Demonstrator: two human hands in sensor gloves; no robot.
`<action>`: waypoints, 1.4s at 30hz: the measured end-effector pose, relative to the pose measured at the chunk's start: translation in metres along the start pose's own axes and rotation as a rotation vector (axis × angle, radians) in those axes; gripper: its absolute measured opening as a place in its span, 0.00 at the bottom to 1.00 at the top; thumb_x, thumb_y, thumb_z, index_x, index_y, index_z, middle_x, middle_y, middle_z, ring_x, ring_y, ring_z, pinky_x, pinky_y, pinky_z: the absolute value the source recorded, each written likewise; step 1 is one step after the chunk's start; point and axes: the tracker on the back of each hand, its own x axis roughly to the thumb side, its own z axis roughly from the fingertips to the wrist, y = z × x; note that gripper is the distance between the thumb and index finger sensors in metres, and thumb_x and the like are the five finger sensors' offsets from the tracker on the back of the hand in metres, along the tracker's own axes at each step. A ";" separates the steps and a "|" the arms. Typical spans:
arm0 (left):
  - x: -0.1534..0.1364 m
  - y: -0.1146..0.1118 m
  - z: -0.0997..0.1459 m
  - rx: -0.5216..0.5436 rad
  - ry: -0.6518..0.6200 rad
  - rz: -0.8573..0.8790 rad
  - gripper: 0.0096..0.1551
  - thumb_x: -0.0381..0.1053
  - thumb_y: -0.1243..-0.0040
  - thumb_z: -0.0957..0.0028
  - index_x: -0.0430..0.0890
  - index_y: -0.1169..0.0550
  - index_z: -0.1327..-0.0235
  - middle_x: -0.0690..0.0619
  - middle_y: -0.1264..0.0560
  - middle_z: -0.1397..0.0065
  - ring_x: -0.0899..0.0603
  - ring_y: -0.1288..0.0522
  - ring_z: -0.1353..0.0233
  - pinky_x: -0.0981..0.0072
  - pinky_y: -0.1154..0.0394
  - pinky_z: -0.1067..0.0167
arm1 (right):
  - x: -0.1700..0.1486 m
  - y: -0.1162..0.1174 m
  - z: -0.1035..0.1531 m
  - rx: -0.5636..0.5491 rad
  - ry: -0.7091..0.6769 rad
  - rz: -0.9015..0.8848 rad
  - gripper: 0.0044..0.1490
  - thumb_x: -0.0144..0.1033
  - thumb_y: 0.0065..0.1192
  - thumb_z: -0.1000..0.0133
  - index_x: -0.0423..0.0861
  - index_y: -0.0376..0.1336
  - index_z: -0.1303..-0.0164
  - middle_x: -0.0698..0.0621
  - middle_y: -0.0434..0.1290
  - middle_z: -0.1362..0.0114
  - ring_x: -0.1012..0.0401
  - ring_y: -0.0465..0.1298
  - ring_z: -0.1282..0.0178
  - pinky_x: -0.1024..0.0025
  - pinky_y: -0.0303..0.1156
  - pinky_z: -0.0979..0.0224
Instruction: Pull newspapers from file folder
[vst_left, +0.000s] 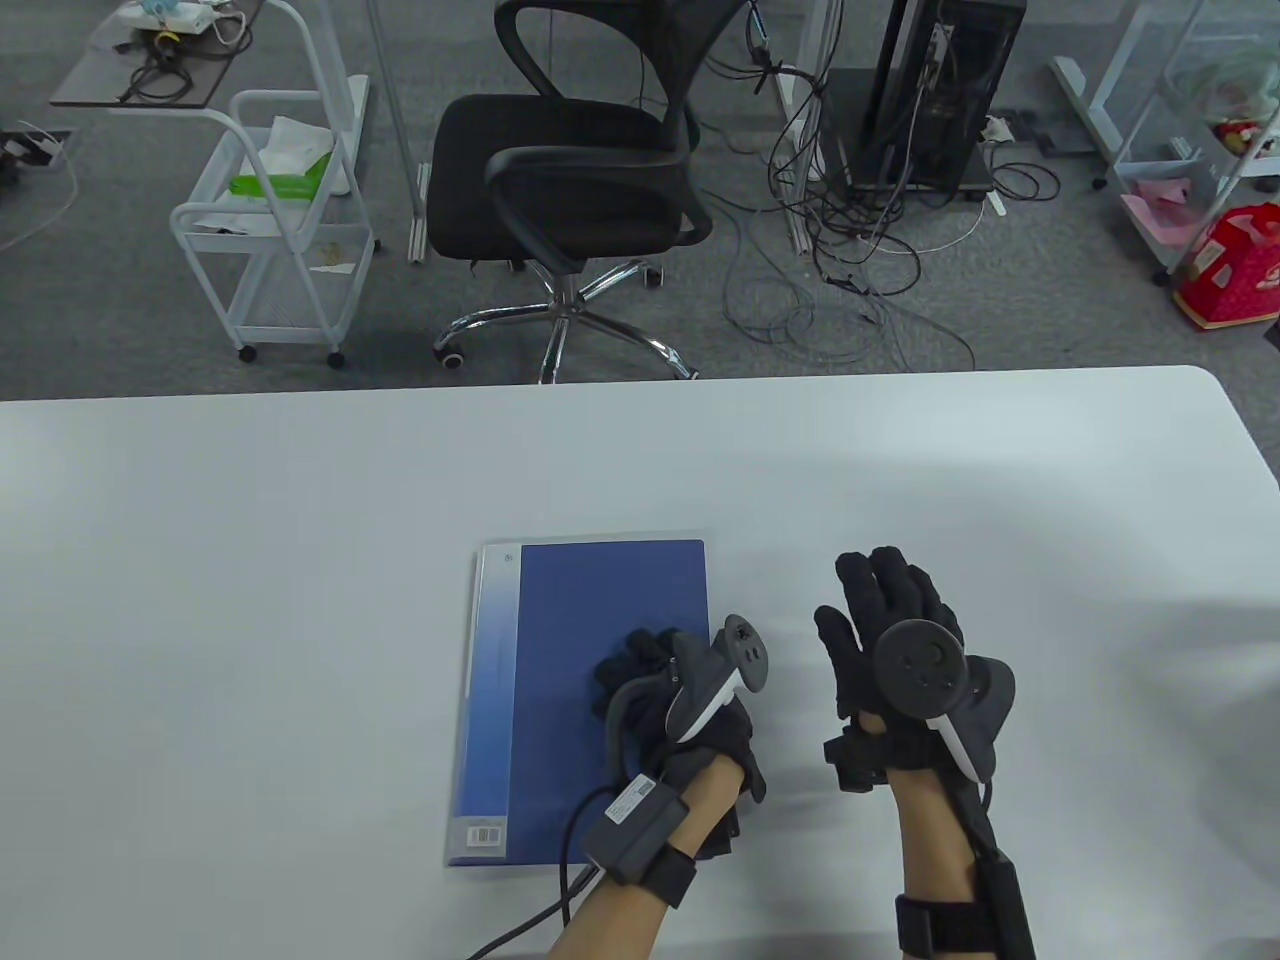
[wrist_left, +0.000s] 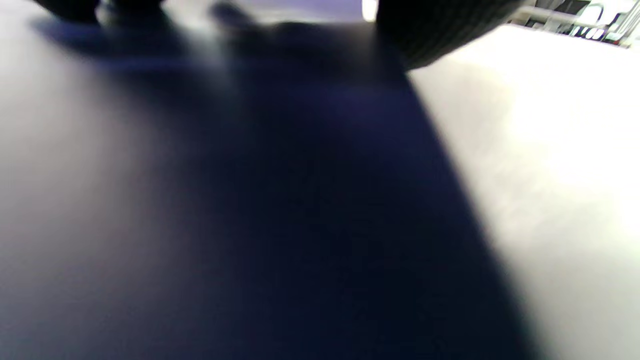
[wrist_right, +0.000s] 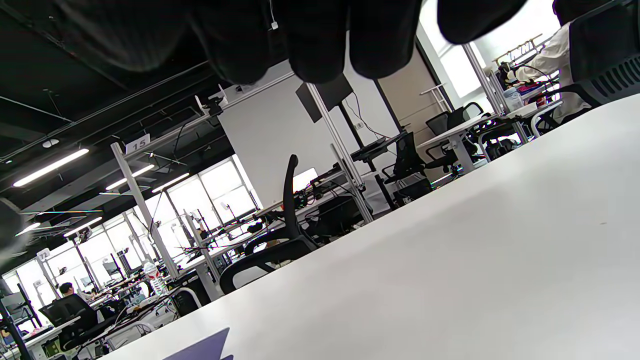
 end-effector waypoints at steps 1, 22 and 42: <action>-0.002 0.009 0.004 0.007 -0.026 0.049 0.45 0.49 0.47 0.45 0.27 0.45 0.23 0.20 0.49 0.21 0.06 0.41 0.32 0.19 0.32 0.41 | -0.001 -0.001 0.000 -0.002 0.004 -0.005 0.40 0.58 0.56 0.52 0.57 0.60 0.28 0.46 0.62 0.18 0.41 0.64 0.19 0.35 0.59 0.27; -0.173 0.209 0.089 0.294 0.416 -0.362 0.50 0.47 0.39 0.44 0.38 0.52 0.19 0.31 0.52 0.14 0.18 0.42 0.19 0.30 0.36 0.30 | -0.002 0.007 0.000 0.021 -0.003 0.056 0.39 0.58 0.56 0.52 0.56 0.61 0.29 0.46 0.63 0.19 0.42 0.65 0.20 0.35 0.60 0.27; -0.254 0.031 0.022 -0.061 0.150 -0.144 0.45 0.58 0.47 0.46 0.45 0.45 0.18 0.37 0.55 0.15 0.18 0.50 0.20 0.28 0.41 0.30 | -0.007 0.018 -0.001 0.079 0.032 0.053 0.39 0.58 0.56 0.52 0.56 0.62 0.29 0.45 0.63 0.19 0.41 0.65 0.20 0.35 0.60 0.27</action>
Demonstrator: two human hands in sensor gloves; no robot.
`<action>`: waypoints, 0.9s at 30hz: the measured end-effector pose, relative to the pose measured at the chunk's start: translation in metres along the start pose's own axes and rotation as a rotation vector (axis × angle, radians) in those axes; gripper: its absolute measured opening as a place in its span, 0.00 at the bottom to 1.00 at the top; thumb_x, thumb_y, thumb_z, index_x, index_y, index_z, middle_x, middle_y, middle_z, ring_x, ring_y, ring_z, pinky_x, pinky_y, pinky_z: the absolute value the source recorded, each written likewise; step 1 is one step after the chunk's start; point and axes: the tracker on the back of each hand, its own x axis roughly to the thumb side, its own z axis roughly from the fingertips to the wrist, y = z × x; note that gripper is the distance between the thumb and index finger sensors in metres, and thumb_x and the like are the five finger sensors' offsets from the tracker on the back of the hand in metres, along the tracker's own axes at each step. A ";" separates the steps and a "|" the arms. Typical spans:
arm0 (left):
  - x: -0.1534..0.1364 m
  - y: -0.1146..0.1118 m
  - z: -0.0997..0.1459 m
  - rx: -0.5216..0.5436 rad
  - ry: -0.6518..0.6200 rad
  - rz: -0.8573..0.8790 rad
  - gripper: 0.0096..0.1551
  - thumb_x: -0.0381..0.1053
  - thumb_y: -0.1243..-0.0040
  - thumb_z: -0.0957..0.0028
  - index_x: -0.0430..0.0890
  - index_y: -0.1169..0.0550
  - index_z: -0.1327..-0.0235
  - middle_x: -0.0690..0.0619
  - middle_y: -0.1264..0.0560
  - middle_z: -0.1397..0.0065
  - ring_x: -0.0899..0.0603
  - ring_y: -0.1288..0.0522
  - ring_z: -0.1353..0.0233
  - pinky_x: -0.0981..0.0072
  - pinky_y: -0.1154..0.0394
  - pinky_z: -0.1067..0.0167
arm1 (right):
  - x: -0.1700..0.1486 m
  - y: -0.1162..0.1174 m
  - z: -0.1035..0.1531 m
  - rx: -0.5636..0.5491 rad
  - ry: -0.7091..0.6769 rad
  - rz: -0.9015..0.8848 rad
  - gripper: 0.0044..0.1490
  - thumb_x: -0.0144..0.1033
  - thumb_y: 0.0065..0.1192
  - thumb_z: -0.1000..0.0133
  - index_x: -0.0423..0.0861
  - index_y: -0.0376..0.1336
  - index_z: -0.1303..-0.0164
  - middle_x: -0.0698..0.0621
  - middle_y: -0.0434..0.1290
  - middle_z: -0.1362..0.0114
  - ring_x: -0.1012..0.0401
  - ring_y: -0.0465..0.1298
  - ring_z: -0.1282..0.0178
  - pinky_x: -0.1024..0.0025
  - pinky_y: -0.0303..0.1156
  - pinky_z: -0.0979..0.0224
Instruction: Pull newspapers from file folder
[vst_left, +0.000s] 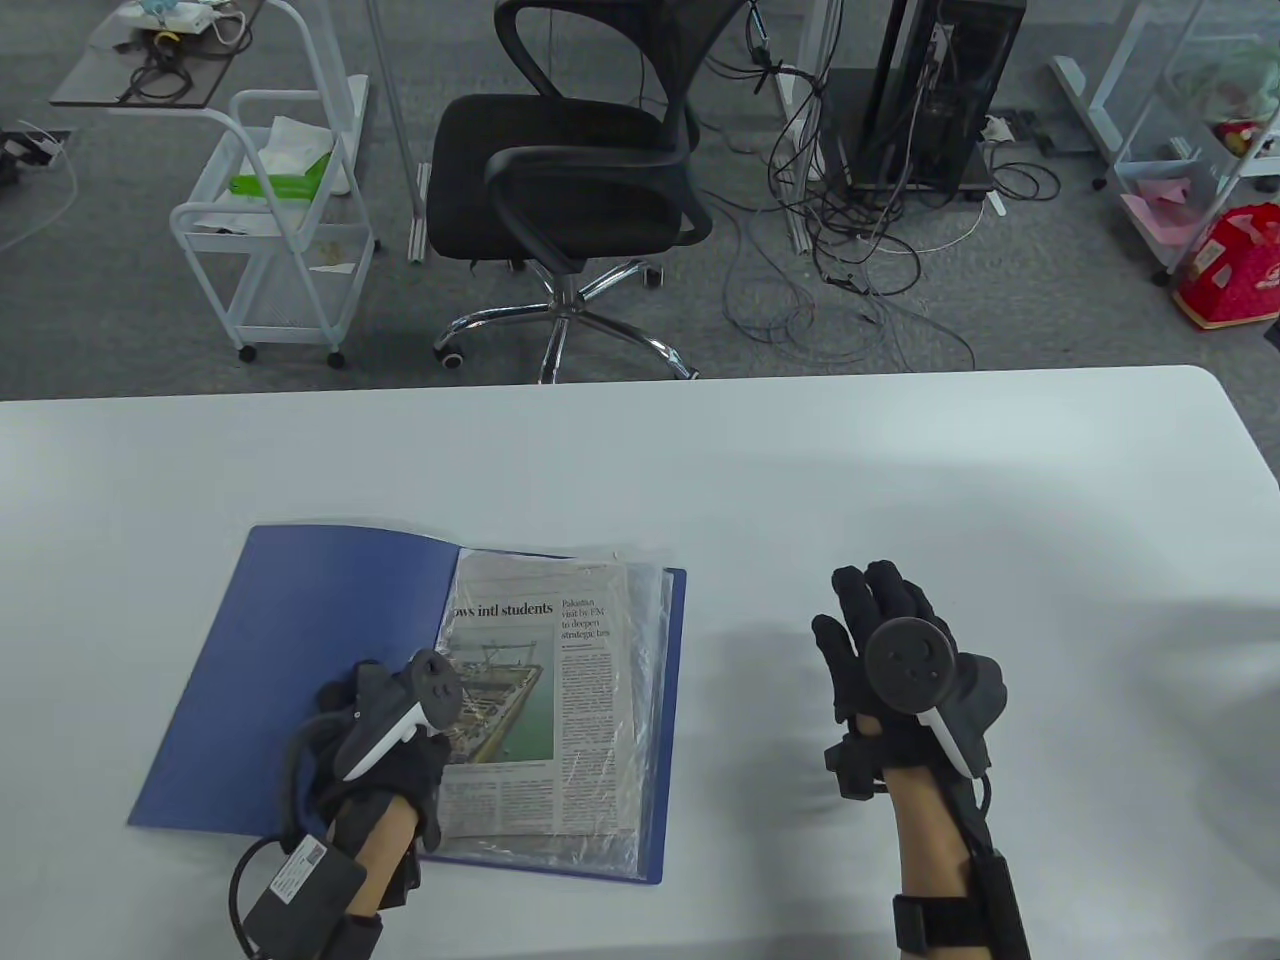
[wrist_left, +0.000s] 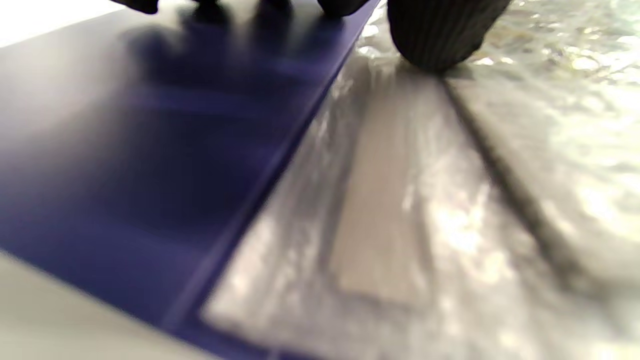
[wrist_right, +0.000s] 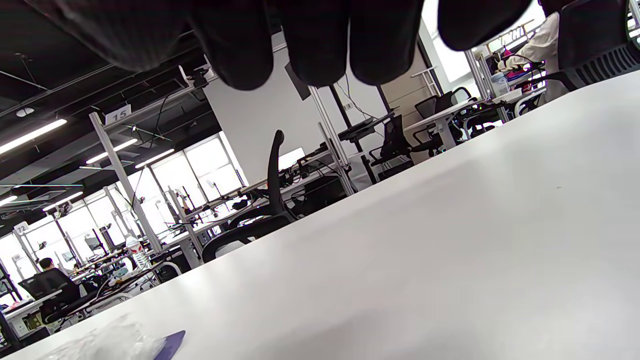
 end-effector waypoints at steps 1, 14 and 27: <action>-0.001 -0.001 0.001 0.008 -0.012 0.022 0.44 0.57 0.47 0.46 0.45 0.44 0.18 0.37 0.56 0.15 0.18 0.51 0.20 0.27 0.42 0.30 | 0.000 0.001 0.000 0.006 0.000 0.003 0.39 0.58 0.56 0.52 0.56 0.62 0.29 0.45 0.63 0.19 0.41 0.65 0.20 0.35 0.60 0.27; 0.043 -0.019 0.023 -0.229 -0.527 0.052 0.56 0.64 0.40 0.51 0.47 0.54 0.18 0.43 0.66 0.17 0.24 0.69 0.22 0.30 0.58 0.29 | 0.039 0.026 0.002 0.103 -0.057 0.028 0.39 0.59 0.55 0.52 0.60 0.61 0.29 0.49 0.62 0.17 0.44 0.65 0.18 0.37 0.61 0.25; 0.059 -0.030 0.026 -0.193 -0.475 -0.018 0.54 0.63 0.46 0.49 0.46 0.58 0.21 0.42 0.69 0.19 0.22 0.68 0.24 0.29 0.58 0.31 | 0.205 0.118 -0.070 0.309 -0.198 0.124 0.31 0.50 0.58 0.51 0.66 0.63 0.33 0.54 0.64 0.18 0.49 0.68 0.18 0.43 0.66 0.25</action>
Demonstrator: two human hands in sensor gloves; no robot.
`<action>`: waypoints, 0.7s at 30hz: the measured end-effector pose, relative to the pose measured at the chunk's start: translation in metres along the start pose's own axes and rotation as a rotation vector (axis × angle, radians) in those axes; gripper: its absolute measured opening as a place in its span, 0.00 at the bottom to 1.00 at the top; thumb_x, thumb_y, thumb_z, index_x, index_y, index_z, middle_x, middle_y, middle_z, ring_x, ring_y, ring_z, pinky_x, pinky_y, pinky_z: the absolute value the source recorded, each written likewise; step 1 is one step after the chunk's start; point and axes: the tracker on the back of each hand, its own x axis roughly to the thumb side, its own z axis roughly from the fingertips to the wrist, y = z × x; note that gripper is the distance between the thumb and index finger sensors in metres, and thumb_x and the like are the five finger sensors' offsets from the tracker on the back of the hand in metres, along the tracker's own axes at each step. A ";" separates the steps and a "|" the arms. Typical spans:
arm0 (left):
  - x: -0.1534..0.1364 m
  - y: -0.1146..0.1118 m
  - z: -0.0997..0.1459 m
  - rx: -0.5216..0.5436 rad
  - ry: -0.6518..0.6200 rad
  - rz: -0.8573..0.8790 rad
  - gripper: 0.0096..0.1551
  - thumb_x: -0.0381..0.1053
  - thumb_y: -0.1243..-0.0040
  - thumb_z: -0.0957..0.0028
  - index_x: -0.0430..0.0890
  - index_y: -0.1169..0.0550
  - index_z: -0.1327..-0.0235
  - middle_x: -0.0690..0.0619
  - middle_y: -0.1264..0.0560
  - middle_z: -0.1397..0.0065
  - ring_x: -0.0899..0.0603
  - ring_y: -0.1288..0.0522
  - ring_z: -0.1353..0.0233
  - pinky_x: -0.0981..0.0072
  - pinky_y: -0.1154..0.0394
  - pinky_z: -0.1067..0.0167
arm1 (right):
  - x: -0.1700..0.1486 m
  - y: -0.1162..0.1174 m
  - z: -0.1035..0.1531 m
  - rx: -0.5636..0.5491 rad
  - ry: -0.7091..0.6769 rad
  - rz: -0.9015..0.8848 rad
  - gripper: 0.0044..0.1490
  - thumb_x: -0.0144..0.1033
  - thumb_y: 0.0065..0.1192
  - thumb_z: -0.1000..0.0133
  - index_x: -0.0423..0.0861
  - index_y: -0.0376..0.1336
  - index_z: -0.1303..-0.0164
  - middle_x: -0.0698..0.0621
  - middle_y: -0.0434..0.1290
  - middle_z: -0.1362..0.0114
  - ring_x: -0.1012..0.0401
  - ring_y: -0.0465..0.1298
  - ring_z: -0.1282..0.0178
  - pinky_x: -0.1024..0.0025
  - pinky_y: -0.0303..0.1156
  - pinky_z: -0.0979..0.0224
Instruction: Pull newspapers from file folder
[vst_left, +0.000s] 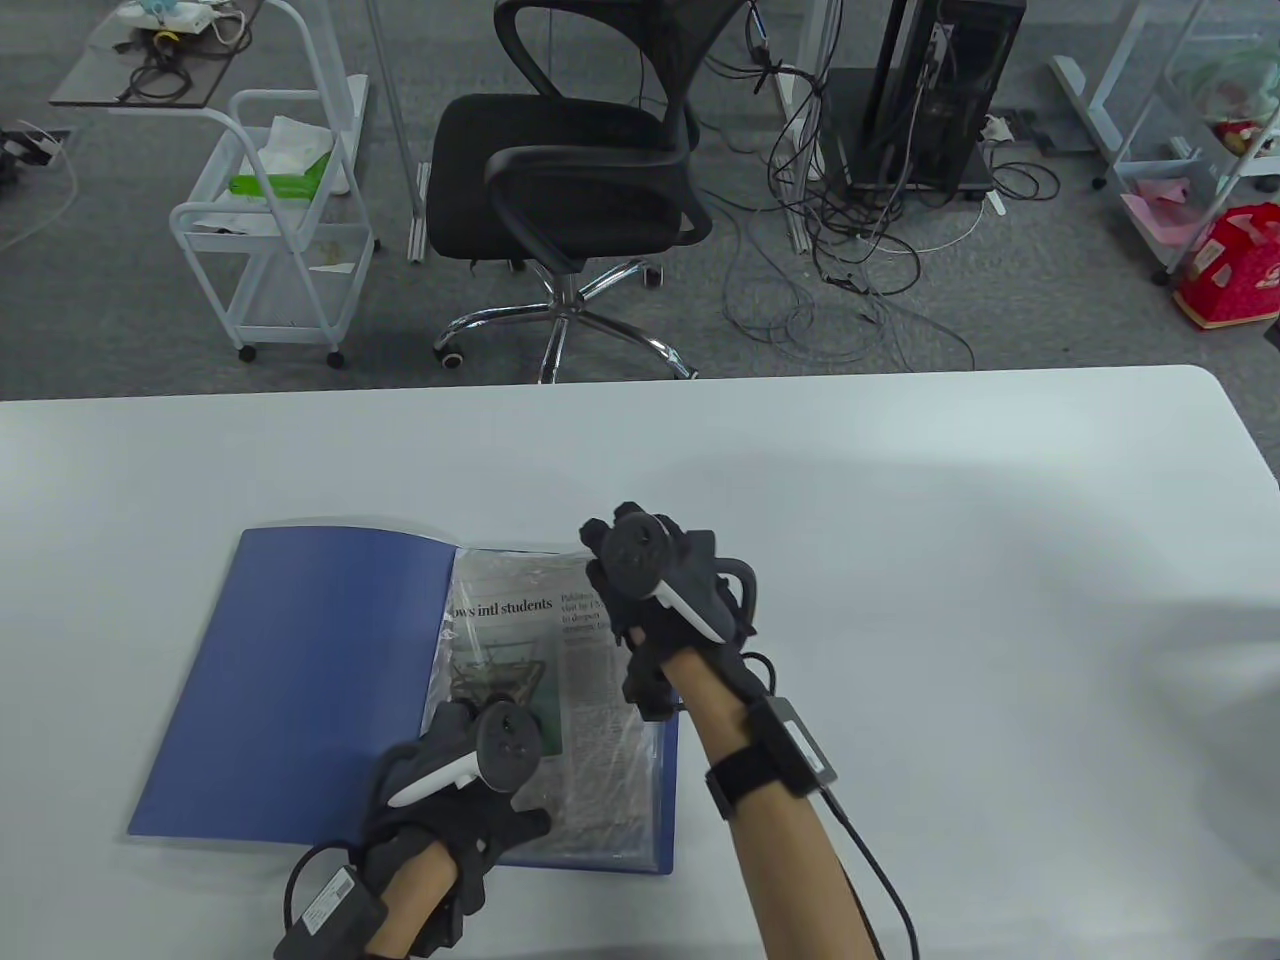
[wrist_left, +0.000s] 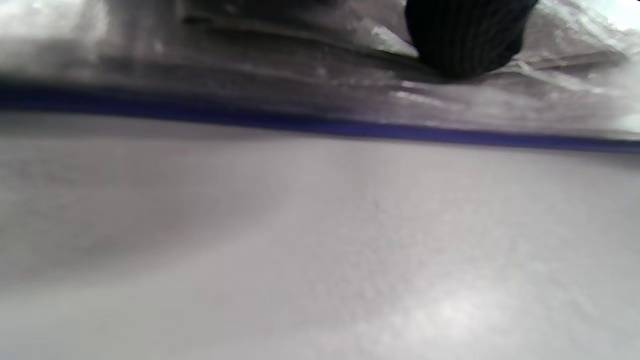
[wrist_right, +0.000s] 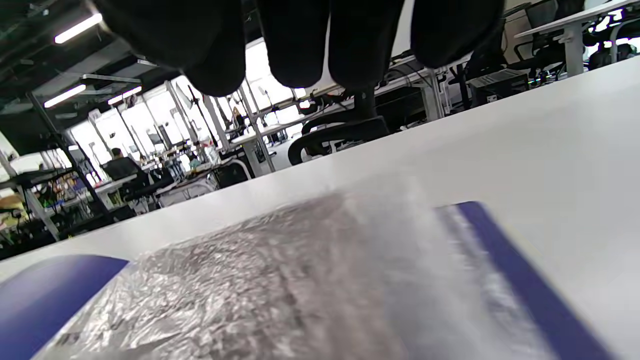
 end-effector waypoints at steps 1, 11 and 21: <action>0.001 0.000 0.000 0.002 0.002 0.000 0.54 0.63 0.46 0.49 0.46 0.58 0.21 0.41 0.69 0.19 0.22 0.68 0.24 0.28 0.58 0.32 | 0.008 0.006 -0.010 0.010 0.003 0.028 0.30 0.48 0.59 0.50 0.66 0.64 0.34 0.54 0.65 0.18 0.49 0.69 0.19 0.44 0.67 0.26; 0.006 -0.003 -0.001 0.000 0.011 0.001 0.54 0.64 0.51 0.48 0.45 0.61 0.21 0.40 0.71 0.20 0.22 0.70 0.25 0.28 0.60 0.33 | 0.041 0.047 -0.069 0.113 -0.007 0.239 0.27 0.41 0.71 0.55 0.64 0.71 0.44 0.58 0.81 0.40 0.59 0.81 0.53 0.53 0.77 0.45; 0.005 -0.003 -0.002 -0.016 0.011 0.009 0.54 0.64 0.51 0.47 0.46 0.62 0.22 0.40 0.72 0.20 0.22 0.71 0.26 0.28 0.60 0.33 | 0.042 0.052 -0.074 0.211 0.000 0.222 0.27 0.47 0.75 0.60 0.62 0.74 0.48 0.57 0.77 0.39 0.55 0.76 0.43 0.43 0.66 0.28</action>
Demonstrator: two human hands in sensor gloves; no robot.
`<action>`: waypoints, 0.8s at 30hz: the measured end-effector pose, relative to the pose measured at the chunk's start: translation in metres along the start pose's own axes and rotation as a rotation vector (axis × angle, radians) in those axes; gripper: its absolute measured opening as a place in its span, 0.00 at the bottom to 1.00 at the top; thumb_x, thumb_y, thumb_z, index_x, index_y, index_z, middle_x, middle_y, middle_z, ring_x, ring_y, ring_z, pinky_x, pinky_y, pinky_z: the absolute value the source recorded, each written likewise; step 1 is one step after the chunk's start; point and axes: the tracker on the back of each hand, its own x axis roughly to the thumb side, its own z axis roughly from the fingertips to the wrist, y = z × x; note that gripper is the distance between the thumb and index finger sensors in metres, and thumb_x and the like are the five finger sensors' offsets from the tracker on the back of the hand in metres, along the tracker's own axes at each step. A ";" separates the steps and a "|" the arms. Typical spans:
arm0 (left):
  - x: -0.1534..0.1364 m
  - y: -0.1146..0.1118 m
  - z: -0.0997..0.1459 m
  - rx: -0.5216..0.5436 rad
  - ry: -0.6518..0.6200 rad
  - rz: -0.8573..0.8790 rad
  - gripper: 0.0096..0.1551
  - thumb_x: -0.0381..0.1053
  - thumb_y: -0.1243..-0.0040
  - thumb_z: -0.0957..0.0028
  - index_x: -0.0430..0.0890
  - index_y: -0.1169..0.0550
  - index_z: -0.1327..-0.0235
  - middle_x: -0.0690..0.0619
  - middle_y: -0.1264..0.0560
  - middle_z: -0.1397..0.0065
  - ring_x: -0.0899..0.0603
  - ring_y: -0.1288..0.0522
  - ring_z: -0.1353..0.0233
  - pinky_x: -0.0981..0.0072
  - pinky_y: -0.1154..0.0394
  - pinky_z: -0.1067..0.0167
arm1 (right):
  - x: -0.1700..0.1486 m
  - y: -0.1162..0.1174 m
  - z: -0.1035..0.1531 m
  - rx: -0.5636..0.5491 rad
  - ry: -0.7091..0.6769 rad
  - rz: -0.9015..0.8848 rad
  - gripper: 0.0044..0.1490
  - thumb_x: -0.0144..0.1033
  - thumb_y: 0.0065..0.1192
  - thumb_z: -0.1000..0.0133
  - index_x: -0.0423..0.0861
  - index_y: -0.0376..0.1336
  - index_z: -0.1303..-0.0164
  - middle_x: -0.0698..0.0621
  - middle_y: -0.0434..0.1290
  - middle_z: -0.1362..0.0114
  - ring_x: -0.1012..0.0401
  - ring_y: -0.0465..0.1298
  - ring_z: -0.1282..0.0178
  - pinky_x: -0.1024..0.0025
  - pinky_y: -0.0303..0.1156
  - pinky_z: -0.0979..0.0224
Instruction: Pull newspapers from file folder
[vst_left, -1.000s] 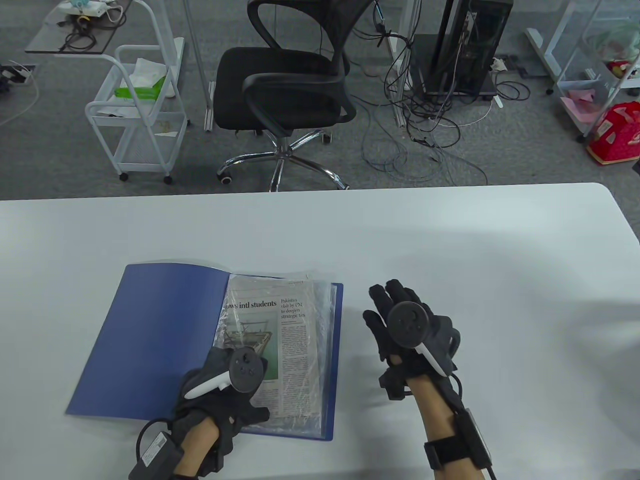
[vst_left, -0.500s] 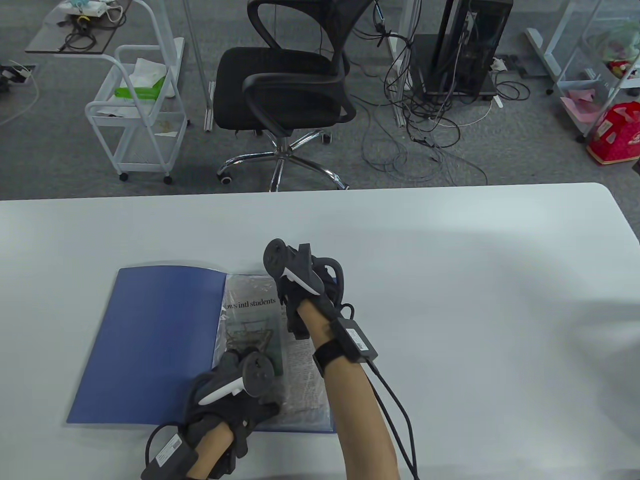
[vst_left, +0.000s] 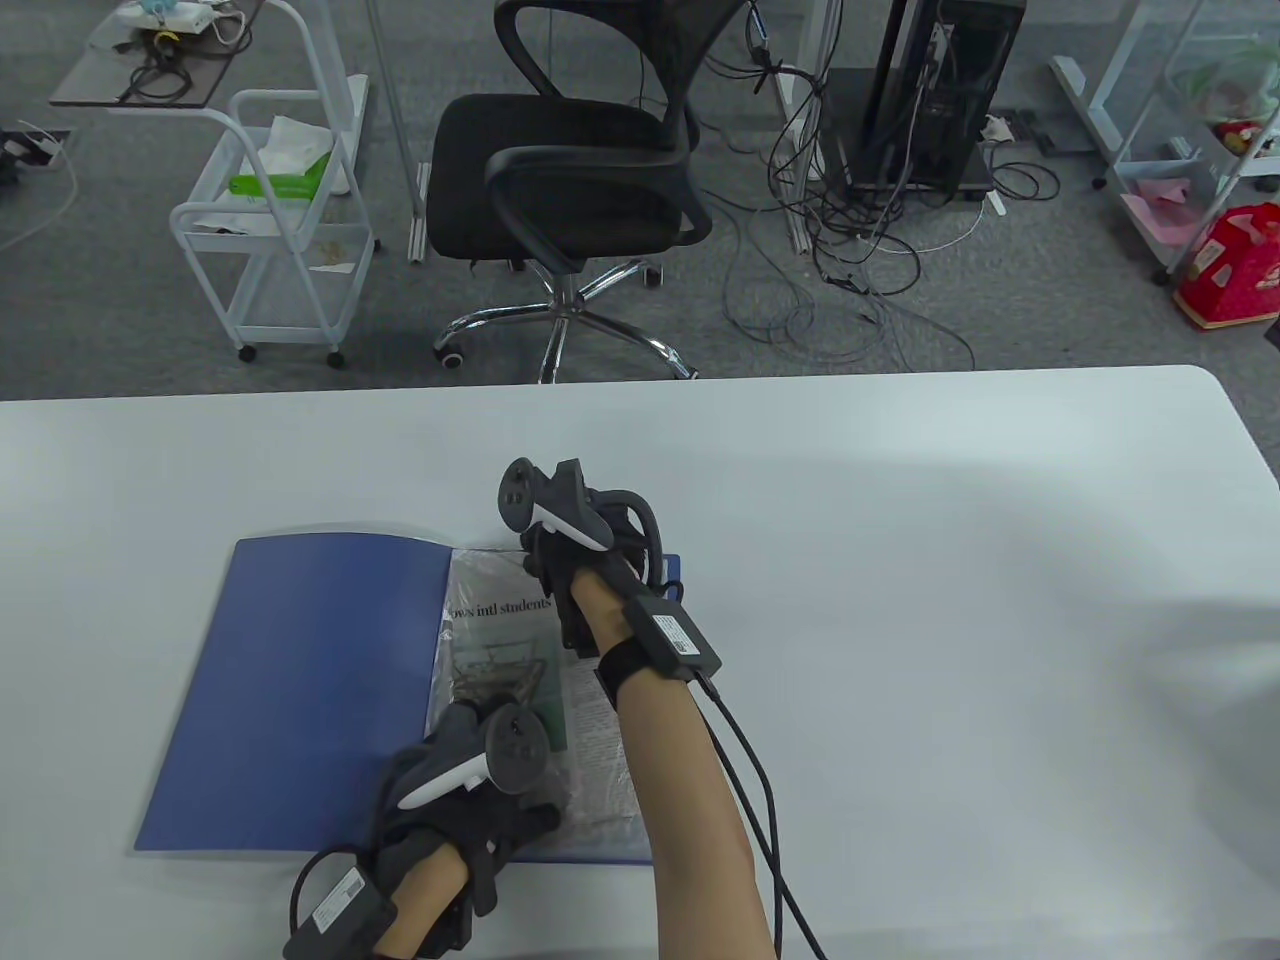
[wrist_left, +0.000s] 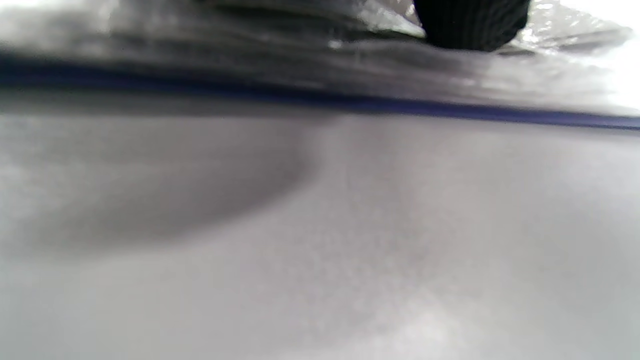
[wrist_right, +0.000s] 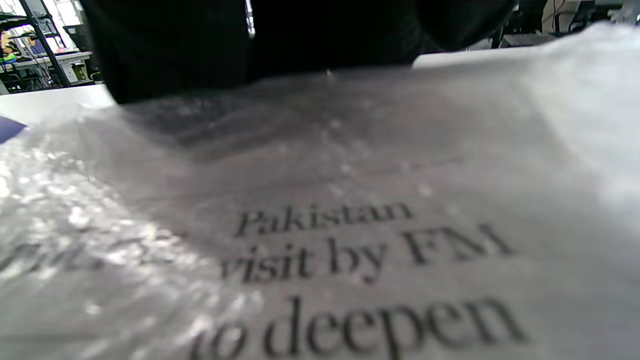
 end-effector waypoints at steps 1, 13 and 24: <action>0.000 0.000 0.000 -0.004 -0.003 0.004 0.54 0.64 0.51 0.47 0.46 0.62 0.22 0.40 0.72 0.21 0.22 0.71 0.26 0.28 0.61 0.34 | 0.001 -0.001 0.000 -0.017 0.001 0.002 0.25 0.46 0.76 0.60 0.63 0.73 0.50 0.59 0.77 0.38 0.55 0.75 0.38 0.43 0.65 0.26; -0.002 -0.001 0.000 -0.009 -0.016 0.019 0.54 0.64 0.51 0.47 0.47 0.64 0.22 0.41 0.74 0.22 0.21 0.73 0.28 0.28 0.63 0.35 | 0.000 -0.012 -0.003 -0.253 0.100 0.054 0.26 0.45 0.71 0.57 0.65 0.69 0.47 0.59 0.81 0.41 0.57 0.82 0.38 0.47 0.71 0.27; -0.003 -0.002 0.000 0.004 -0.005 0.029 0.53 0.64 0.51 0.47 0.47 0.63 0.22 0.41 0.73 0.21 0.21 0.72 0.27 0.28 0.62 0.35 | -0.005 -0.045 0.006 -0.500 0.194 0.026 0.25 0.45 0.71 0.56 0.67 0.68 0.48 0.63 0.77 0.39 0.60 0.82 0.39 0.51 0.74 0.30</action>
